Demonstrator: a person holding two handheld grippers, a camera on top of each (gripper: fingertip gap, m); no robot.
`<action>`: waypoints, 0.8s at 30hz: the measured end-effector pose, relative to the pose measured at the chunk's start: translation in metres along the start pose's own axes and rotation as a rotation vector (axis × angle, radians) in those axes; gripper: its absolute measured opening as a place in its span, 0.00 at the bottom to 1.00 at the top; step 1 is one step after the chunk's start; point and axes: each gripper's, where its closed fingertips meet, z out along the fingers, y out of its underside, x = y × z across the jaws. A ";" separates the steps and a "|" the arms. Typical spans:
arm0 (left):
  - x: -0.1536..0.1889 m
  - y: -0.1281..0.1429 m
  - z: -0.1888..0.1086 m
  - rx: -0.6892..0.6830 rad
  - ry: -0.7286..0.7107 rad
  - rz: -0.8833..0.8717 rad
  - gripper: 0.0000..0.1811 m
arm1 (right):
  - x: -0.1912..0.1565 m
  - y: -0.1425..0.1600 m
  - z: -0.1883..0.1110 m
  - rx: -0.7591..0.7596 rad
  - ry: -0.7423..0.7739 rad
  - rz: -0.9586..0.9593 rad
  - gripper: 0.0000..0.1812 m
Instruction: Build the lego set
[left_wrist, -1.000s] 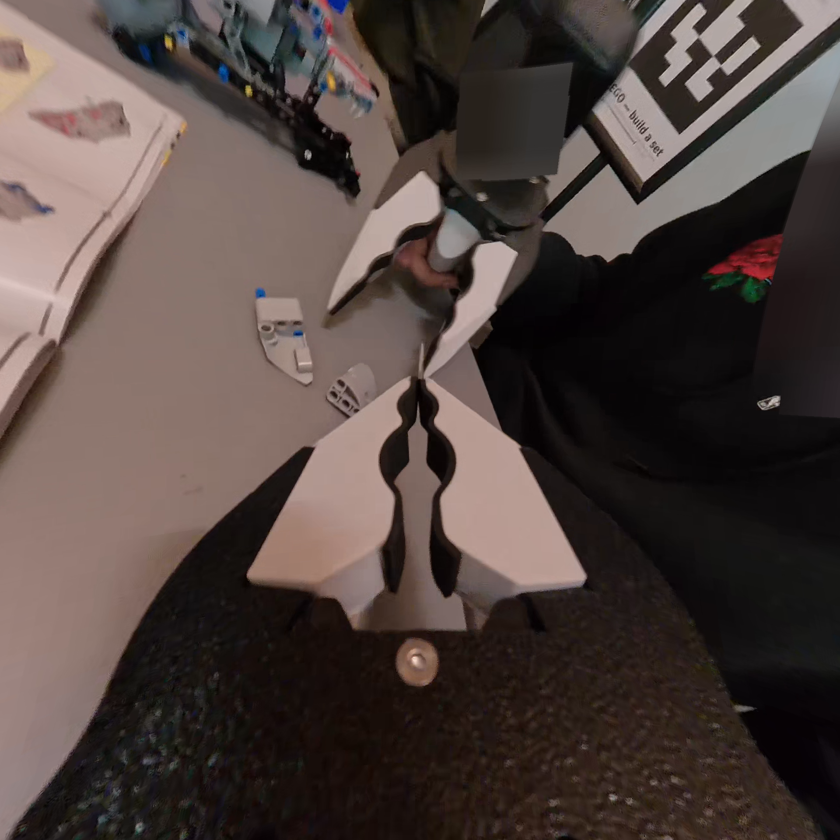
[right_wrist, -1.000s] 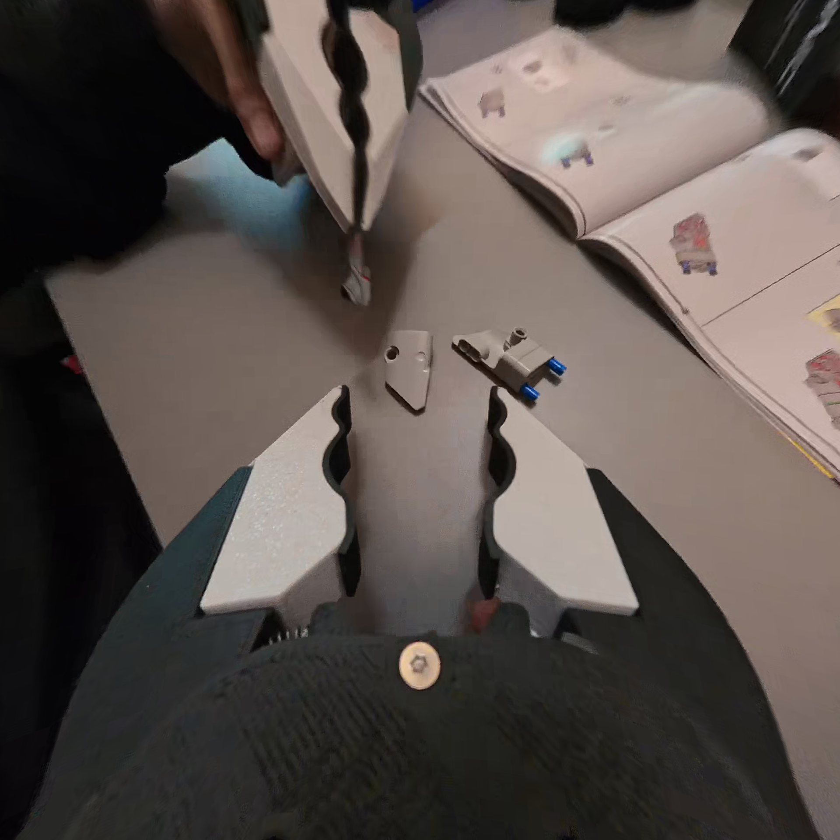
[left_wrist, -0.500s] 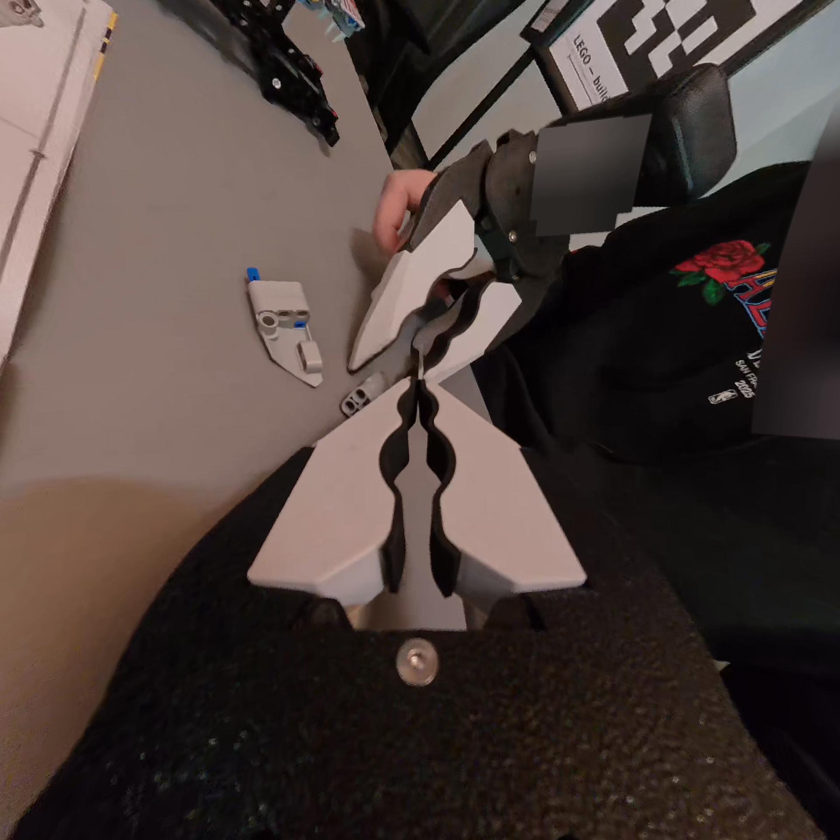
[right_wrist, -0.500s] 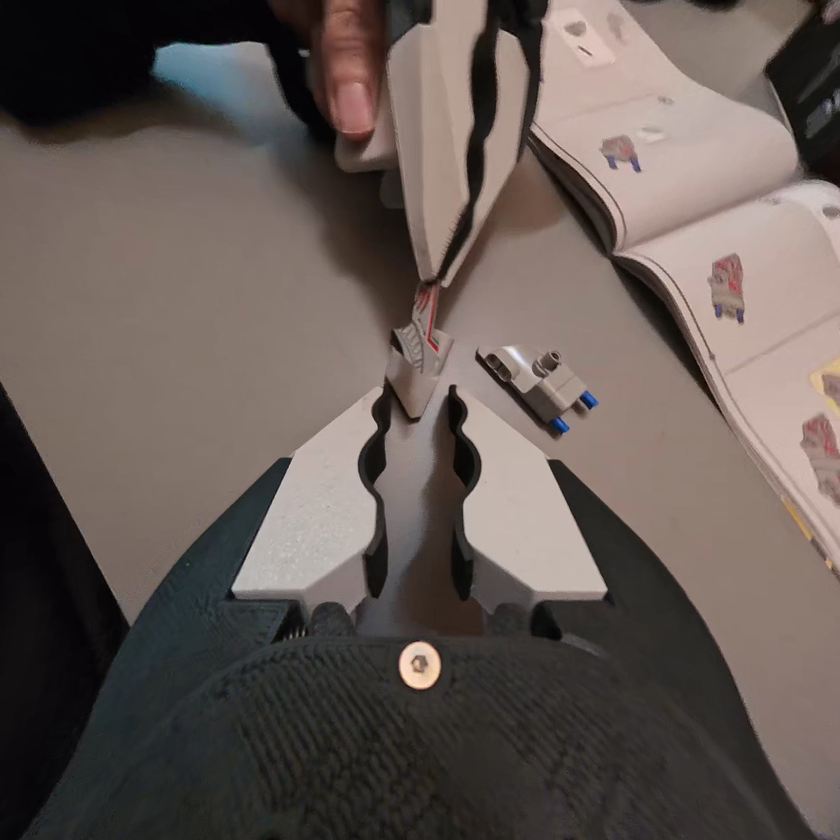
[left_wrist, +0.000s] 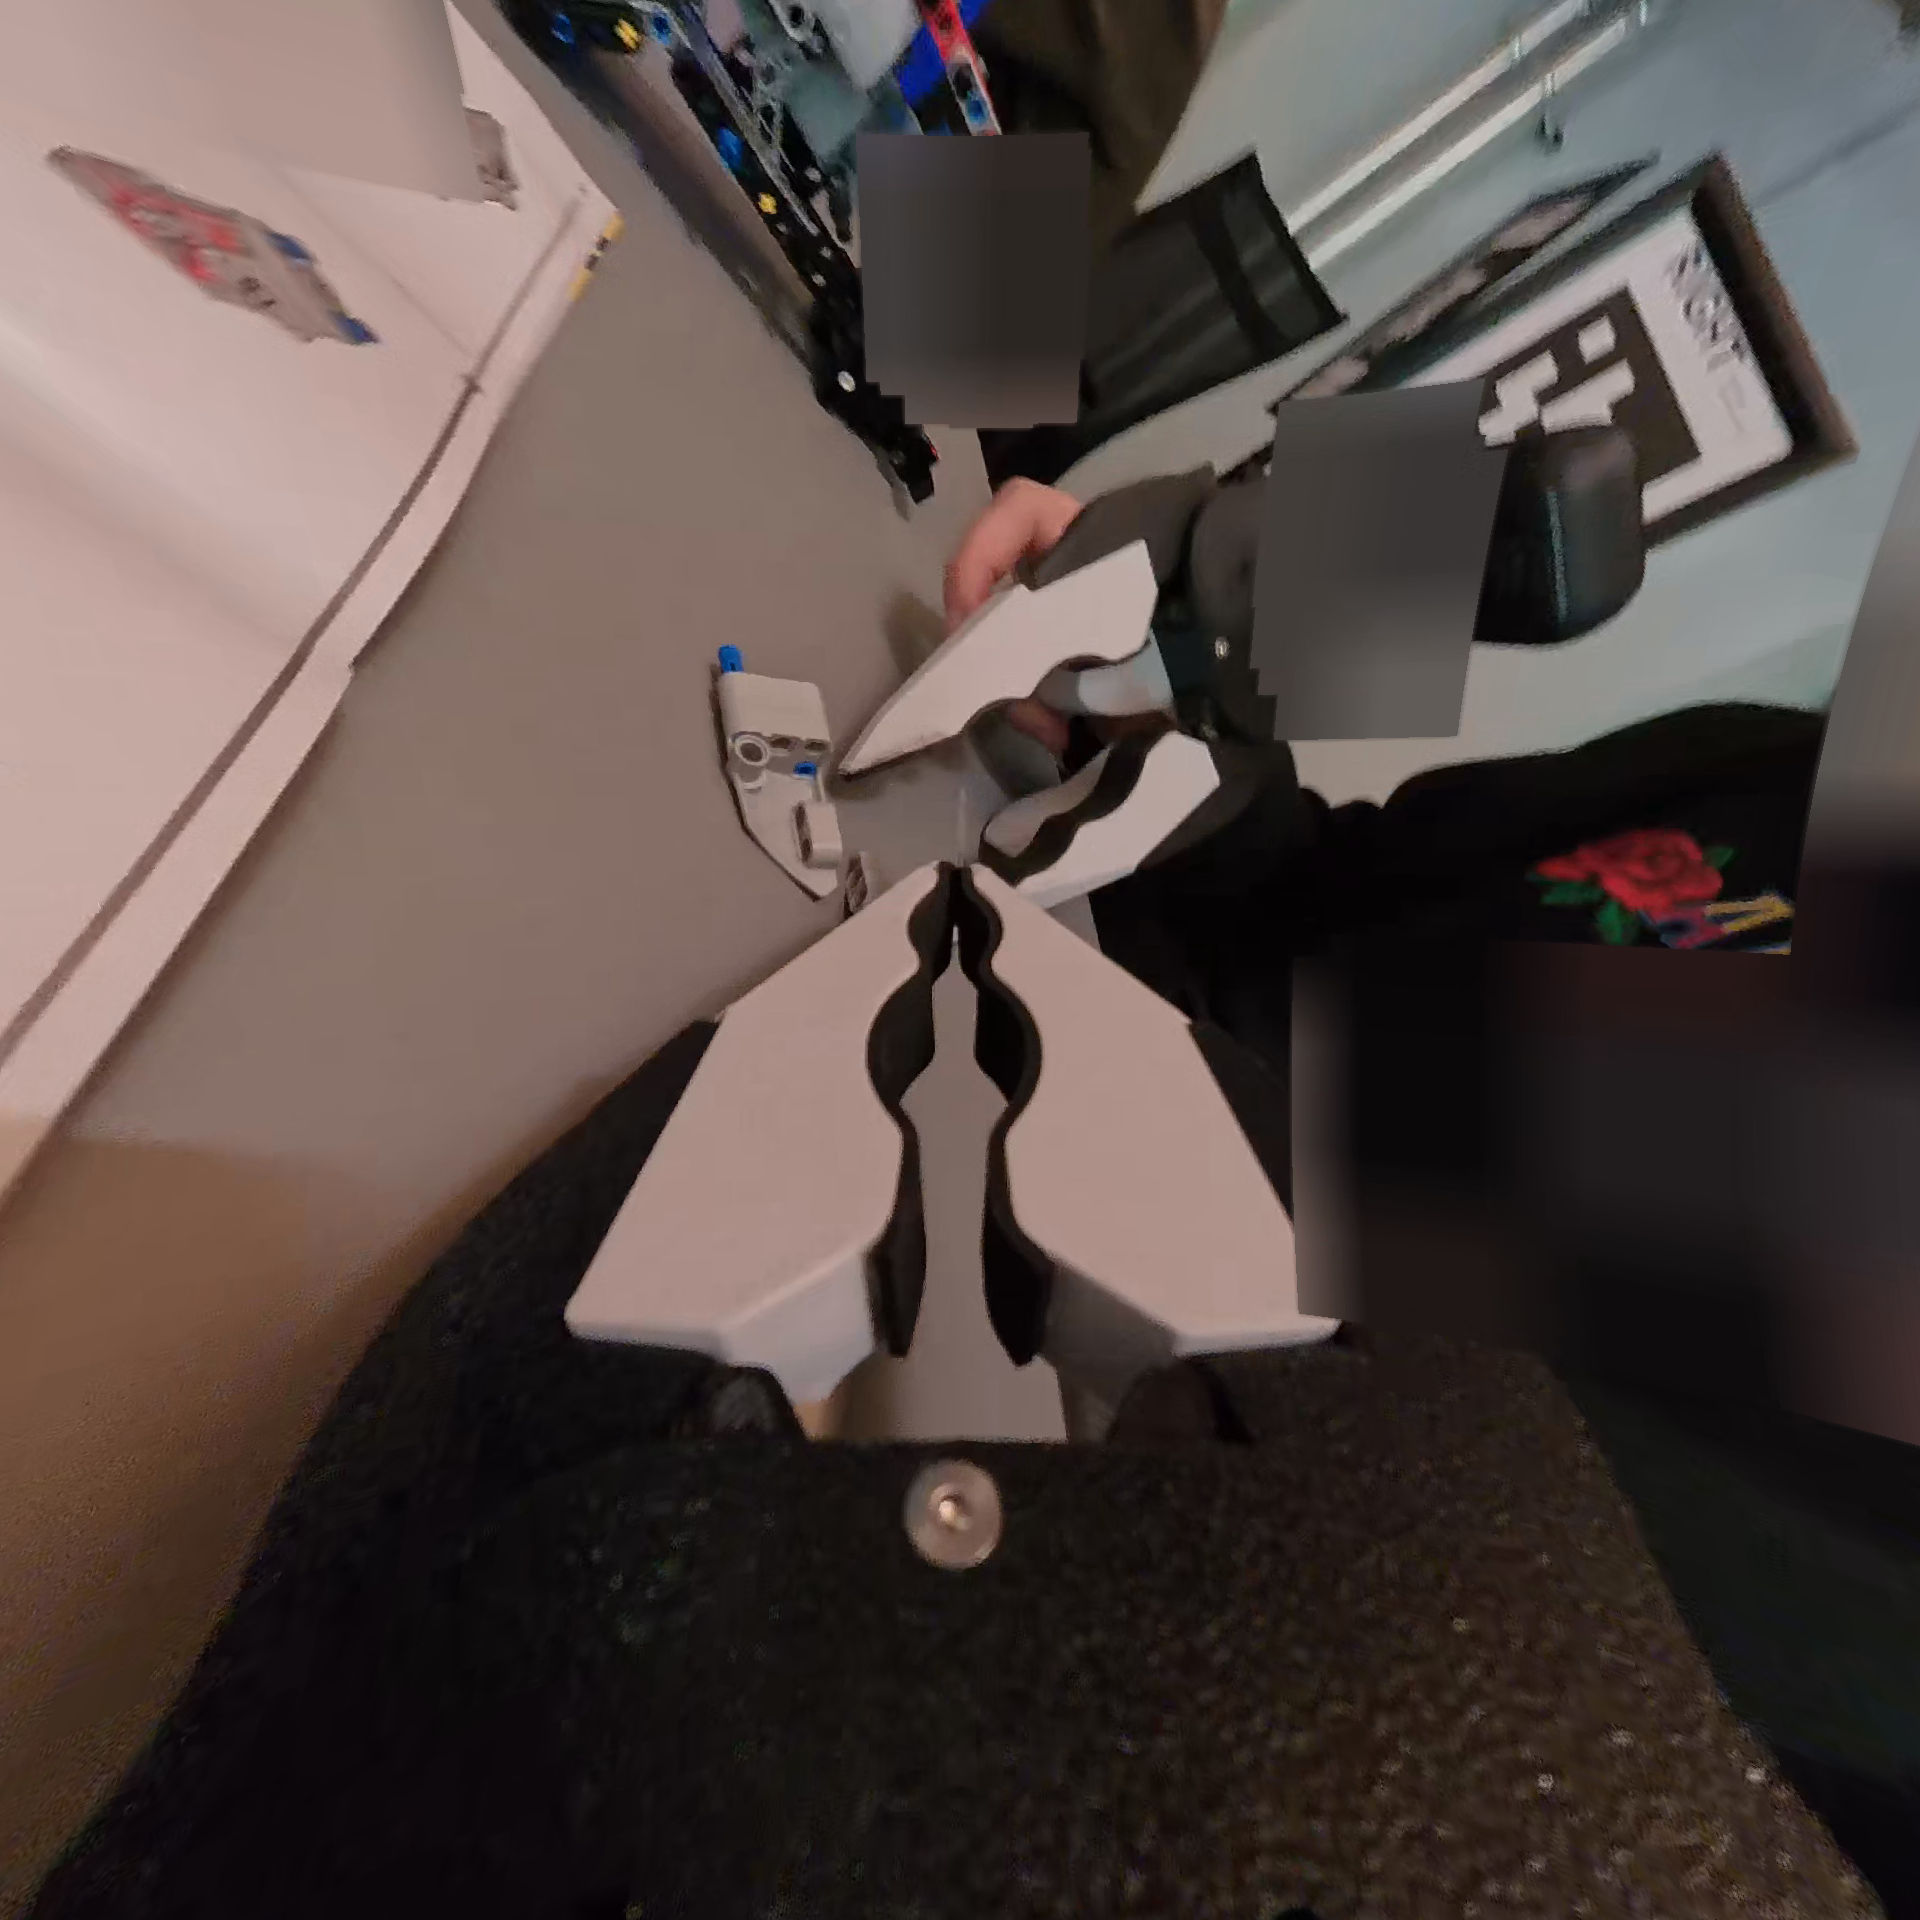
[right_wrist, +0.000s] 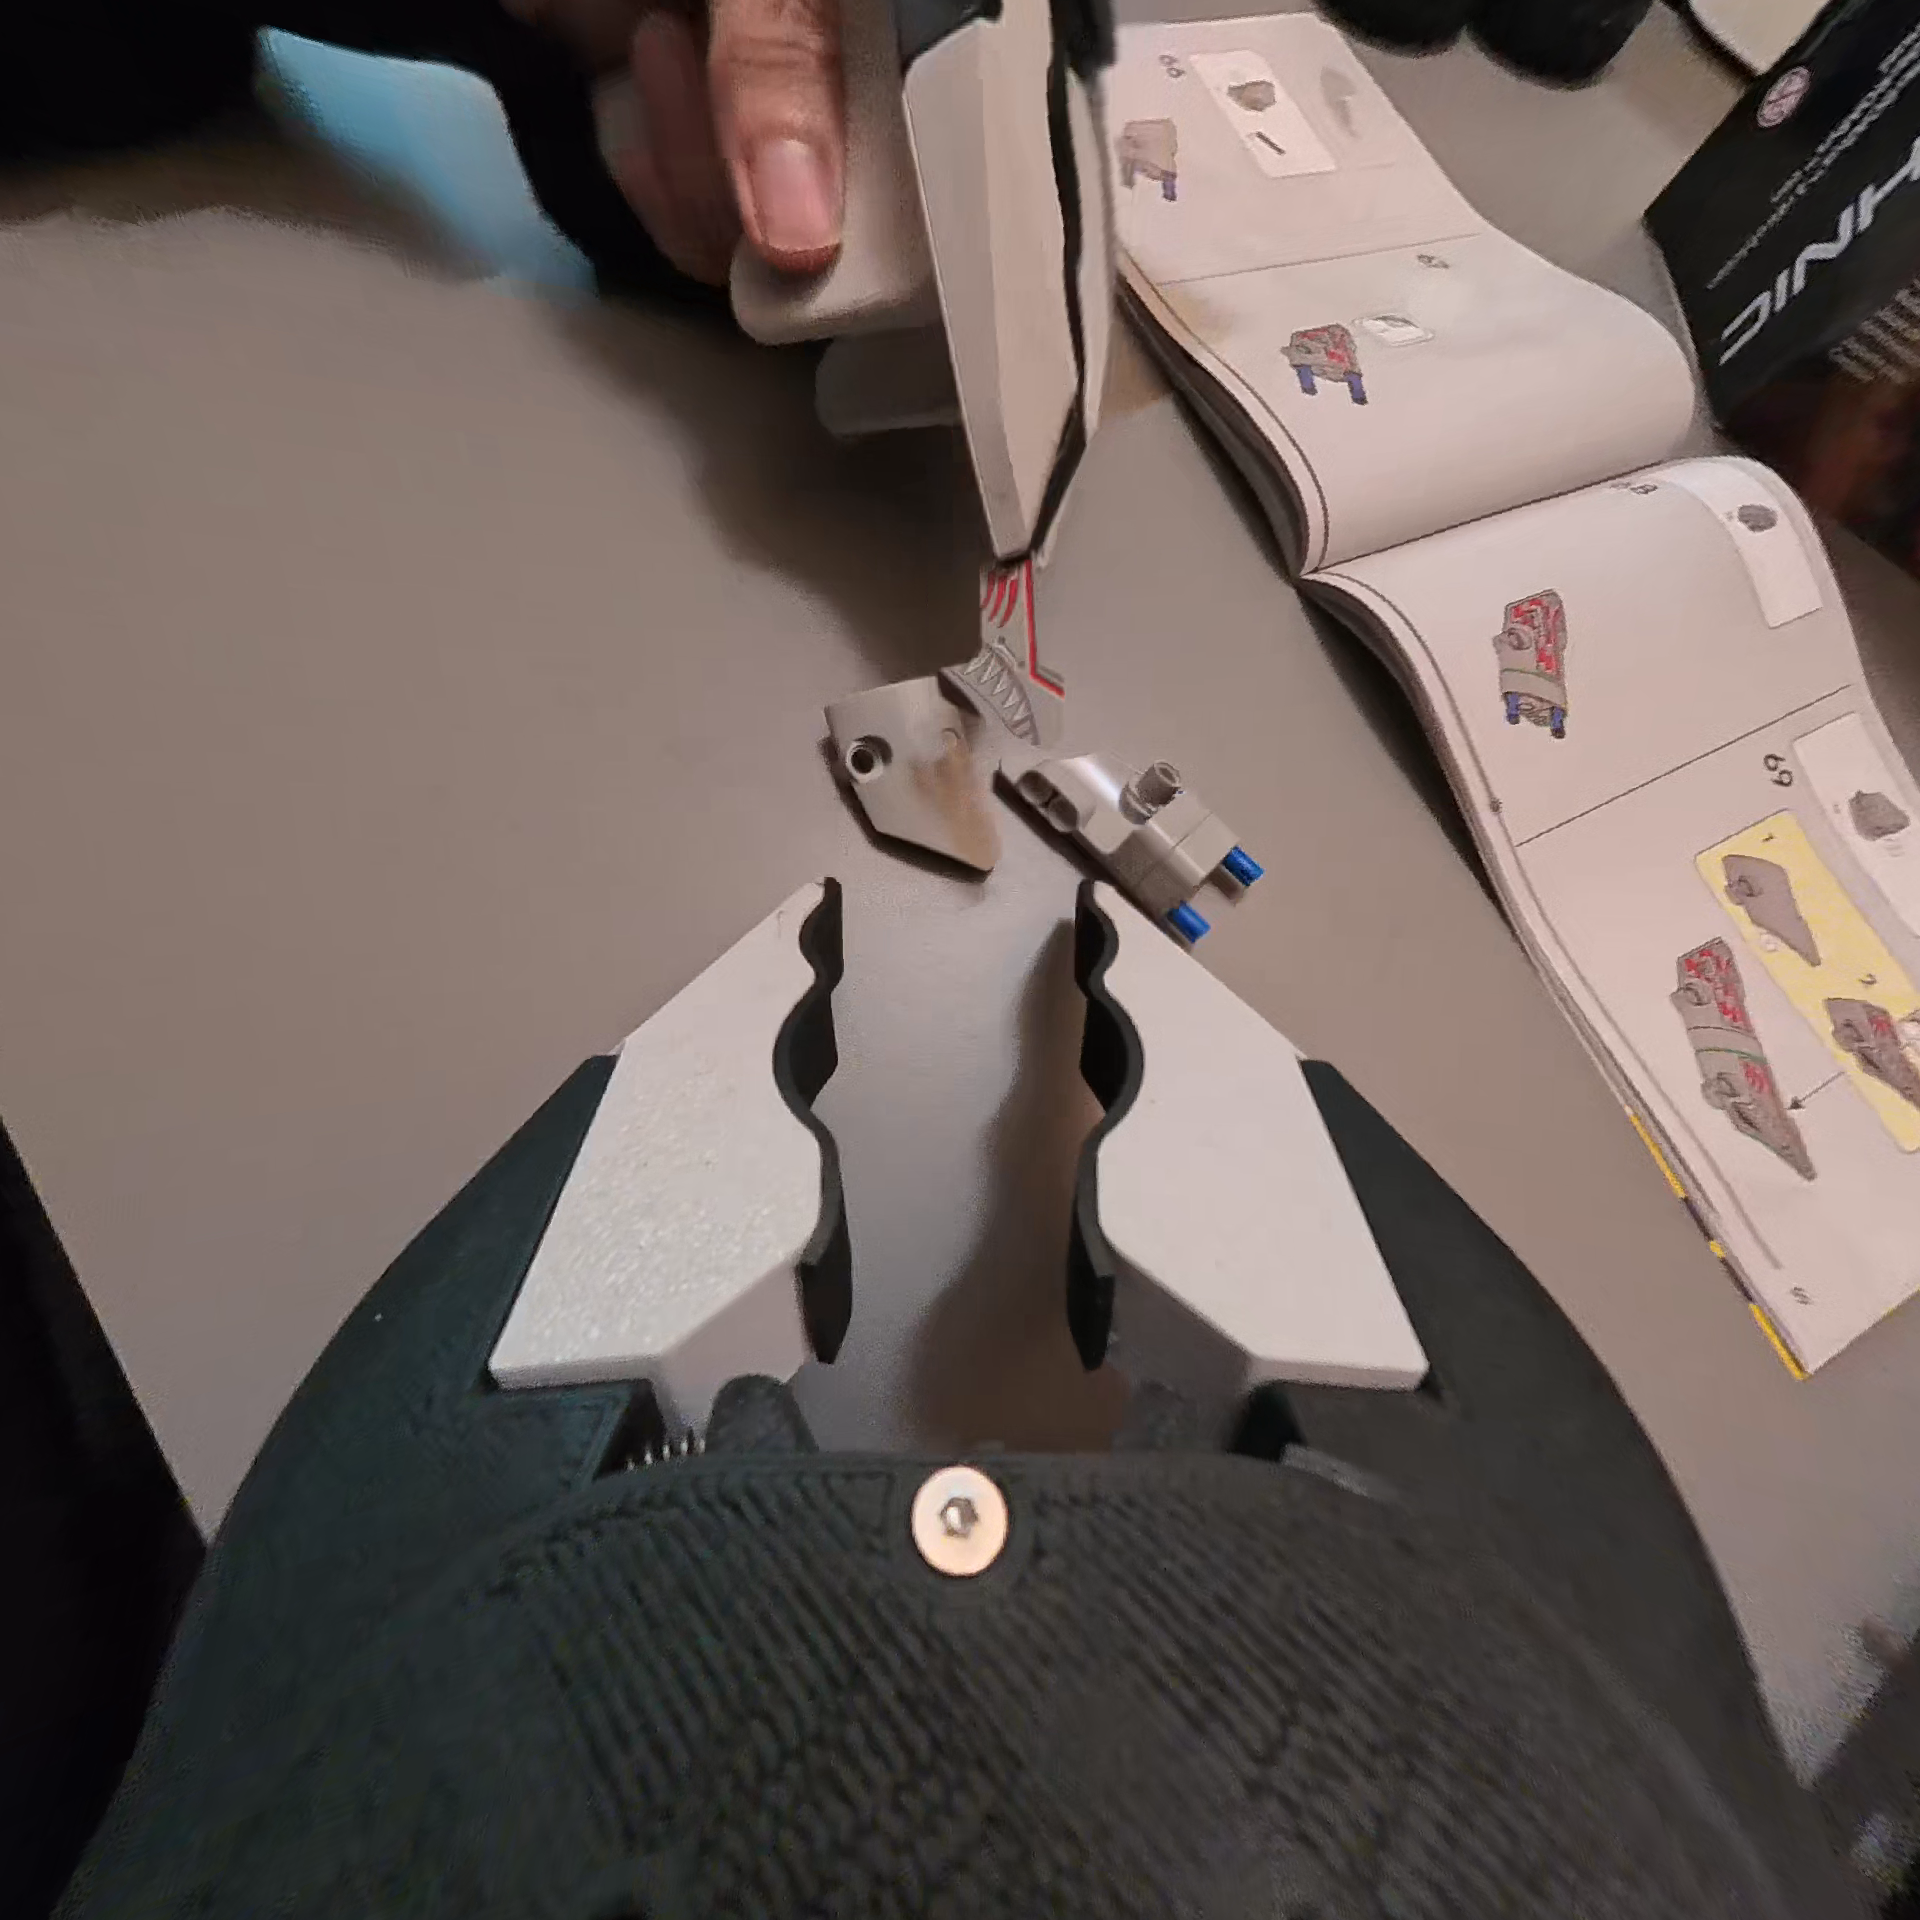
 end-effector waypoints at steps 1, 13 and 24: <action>-0.001 0.000 -0.001 0.025 -0.015 -0.024 0.00 | 0.001 -0.001 -0.001 0.006 0.024 -0.023 0.24; 0.005 0.012 -0.001 0.206 -0.139 -0.088 0.00 | 0.001 -0.017 -0.001 0.139 -0.013 -0.293 0.25; 0.002 0.019 0.006 0.236 -0.253 -0.075 0.00 | -0.012 -0.009 -0.005 0.090 -0.230 -0.153 0.26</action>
